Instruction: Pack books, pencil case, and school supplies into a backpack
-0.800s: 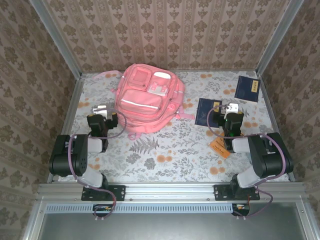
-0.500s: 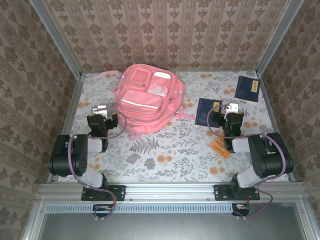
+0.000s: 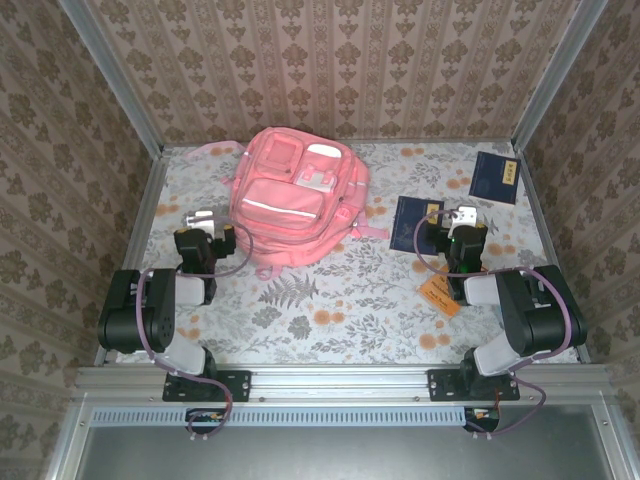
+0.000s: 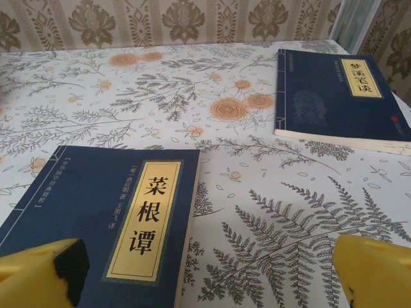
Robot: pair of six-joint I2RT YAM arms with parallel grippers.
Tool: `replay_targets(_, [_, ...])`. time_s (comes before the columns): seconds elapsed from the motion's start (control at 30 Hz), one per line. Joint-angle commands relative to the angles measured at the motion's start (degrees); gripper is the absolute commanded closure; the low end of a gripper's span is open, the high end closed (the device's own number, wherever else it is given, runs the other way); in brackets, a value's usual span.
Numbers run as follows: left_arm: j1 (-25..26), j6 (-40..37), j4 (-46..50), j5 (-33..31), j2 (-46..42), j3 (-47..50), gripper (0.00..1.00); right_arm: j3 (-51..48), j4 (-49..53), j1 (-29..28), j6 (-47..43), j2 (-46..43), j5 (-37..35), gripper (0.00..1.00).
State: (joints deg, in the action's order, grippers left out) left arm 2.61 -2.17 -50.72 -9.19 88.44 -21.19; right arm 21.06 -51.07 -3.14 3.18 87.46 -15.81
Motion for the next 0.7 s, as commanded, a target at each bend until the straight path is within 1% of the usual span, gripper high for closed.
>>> replay_targets(0.0, [-0.4, 0.2, 0.1, 1.1, -0.5, -1.2, 0.0, 0.9, -0.6, 0.2, 0.5, 0.1, 0.9, 0.0])
replay_targets(0.07, [-0.2, 0.5, -0.6, 0.0, -0.6, -0.8, 0.0, 0.7, -0.4, 0.1, 0.5, -1.0, 0.4, 0.01])
replay_targets(0.1, [-0.2, 0.9, -1.0, -1.1, -1.0, -0.5, 0.0, 0.7, 1.7, 0.2, 0.7, -2.9, 1.1, 0.0])
replay_targets(0.13, [-0.3, 1.8, -0.6, -2.6, -2.2, -0.2, 0.0, 0.5, 1.6, 0.0, 0.0, -3.8, 0.8, 0.01])
replay_targets(0.17, [-0.6, 2.6, 0.1, -3.1, -3.1, 0.3, 0.0, 1.0, 4.0, -0.2, 0.1, -5.5, -0.1, 0.0])
replay_targets(0.2, [-0.9, 2.5, -1.5, -2.2, -3.5, 1.3, 0.0, 1.6, 7.0, -0.2, 0.5, -7.3, -1.0, 0.0])
replay_targets(0.27, [-0.8, 2.1, -3.4, -2.4, -4.1, 2.3, 0.0, 3.0, 12.6, -0.2, 0.7, -12.9, -1.5, 0.0])
replay_targets(0.3, [-0.6, 2.1, -2.6, -3.6, -5.0, 2.3, 0.0, 3.8, 15.8, -0.2, 1.1, -15.3, -1.6, 0.0])
replay_targets(0.4, [-0.8, 4.1, 8.0, -7.8, -11.8, 0.3, 0.0, 7.4, 26.6, -0.3, 4.1, -21.6, -1.9, 0.0])
replay_targets(0.47, [-0.8, 3.9, 16.3, -8.4, -16.1, -2.3, 0.0, 10.7, 35.2, -0.3, 10.0, -24.8, -2.9, 0.0])
replay_targets(0.5, [-0.8, 4.4, 21.1, -8.6, -18.2, -3.9, 0.0, 12.9, 41.2, -0.2, 13.4, -25.8, -3.2, 0.0])
replay_targets(0.53, [-0.8, 6.4, 27.1, -9.0, -20.2, -6.2, 0.0, 15.0, 46.2, -0.2, 16.5, -26.5, -3.3, 0.0])
replay_targets(0.57, [-0.8, 8.9, 33.4, -8.6, -21.8, -9.1, 0.0, 16.5, 49.4, -0.2, 18.3, -26.7, -3.1, 0.0])
replay_targets(0.6, [-0.8, 11.2, 40.9, -6.2, -23.1, -12.7, 0.0, 17.6, 52.1, -0.2, 20.3, -26.7, -2.2, 0.0])
replay_targets(0.67, [-0.7, 16.4, 50.3, -2.3, -23.7, -18.4, 0.0, 18.9, 55.4, -0.2, 23.1, -26.7, 0.4, 0.0])
